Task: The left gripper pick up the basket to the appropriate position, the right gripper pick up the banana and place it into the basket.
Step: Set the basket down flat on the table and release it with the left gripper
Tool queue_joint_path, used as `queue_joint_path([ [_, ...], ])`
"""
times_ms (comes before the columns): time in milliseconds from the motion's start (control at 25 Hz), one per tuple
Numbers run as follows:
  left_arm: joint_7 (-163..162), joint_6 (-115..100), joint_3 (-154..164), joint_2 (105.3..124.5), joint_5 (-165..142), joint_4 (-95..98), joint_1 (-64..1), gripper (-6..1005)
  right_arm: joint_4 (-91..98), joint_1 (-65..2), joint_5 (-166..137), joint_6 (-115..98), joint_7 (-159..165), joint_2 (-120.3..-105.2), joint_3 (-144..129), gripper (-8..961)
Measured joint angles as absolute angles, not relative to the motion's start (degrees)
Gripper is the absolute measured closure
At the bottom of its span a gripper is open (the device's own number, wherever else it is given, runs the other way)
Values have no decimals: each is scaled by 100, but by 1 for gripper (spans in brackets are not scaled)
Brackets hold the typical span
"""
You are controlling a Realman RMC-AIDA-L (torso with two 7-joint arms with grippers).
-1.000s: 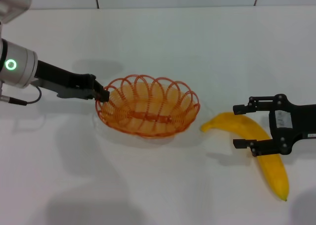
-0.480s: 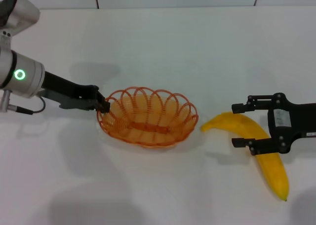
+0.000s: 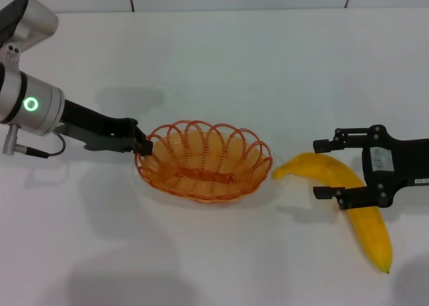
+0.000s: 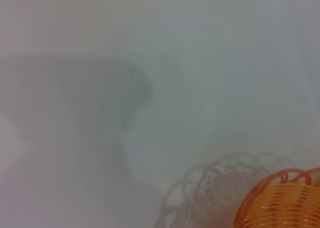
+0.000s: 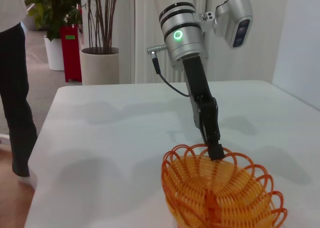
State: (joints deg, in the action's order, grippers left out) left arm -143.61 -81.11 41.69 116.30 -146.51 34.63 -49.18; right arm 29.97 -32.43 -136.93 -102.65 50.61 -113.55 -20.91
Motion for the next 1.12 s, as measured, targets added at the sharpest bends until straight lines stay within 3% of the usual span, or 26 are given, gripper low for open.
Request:
queue_joint_path([
  [400,-14344,-8112,4149,11638,-14621,3462,-4922,952,2997,-3243,-13693,-10289,5054,-11355,-2082,197],
  [720,-14298,-8136,4123,11636,-14603,3462,-4927,745,2997,-3238,-13693,-10292,5053,-11355,-2077,197],
  [1120,-14240,-8255,4170,11641,-14598,3398,-4997,744,2997,-3227,-13693,-10273,5043,-11355,-2074,197],
])
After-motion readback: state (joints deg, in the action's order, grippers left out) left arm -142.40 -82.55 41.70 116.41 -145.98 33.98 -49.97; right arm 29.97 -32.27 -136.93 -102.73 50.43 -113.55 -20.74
